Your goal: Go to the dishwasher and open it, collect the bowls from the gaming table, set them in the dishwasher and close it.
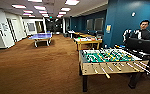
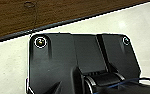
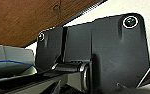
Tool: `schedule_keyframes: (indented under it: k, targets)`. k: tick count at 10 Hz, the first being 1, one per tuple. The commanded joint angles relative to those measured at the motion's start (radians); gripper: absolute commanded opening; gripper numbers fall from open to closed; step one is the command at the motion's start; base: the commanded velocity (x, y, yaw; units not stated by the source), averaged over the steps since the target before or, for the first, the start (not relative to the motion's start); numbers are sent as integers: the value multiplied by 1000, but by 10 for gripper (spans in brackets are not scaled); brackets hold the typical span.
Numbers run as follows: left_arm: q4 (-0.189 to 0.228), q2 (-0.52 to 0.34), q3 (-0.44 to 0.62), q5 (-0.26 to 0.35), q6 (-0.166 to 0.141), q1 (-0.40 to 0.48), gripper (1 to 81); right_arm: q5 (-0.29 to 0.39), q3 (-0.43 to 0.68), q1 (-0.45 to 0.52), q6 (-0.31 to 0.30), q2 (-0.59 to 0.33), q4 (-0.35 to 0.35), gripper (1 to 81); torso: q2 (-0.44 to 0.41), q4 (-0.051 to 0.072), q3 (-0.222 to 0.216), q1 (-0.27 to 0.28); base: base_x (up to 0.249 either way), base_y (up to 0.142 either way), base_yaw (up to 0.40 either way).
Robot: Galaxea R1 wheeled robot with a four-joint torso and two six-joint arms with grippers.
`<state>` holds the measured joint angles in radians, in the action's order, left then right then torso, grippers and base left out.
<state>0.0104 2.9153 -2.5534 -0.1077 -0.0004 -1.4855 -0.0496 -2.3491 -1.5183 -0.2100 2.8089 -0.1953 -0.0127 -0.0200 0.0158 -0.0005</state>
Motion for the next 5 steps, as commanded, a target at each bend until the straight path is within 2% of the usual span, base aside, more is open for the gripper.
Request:
schedule_keyframes:
  k: [1, 5]
  targets:
    - [-7, -1, -16, 43, -1, 57, 811, 47, 4, 51, 1, -7, -9, 811, 0, 0, 0, 1, 0, 0, 0]
    - [-7, 7, -36, 40, -1, 57, 811, 47, 4, 51, 1, -3, -9, 811, 0, 0, 0, 1, 0, 0, 0]
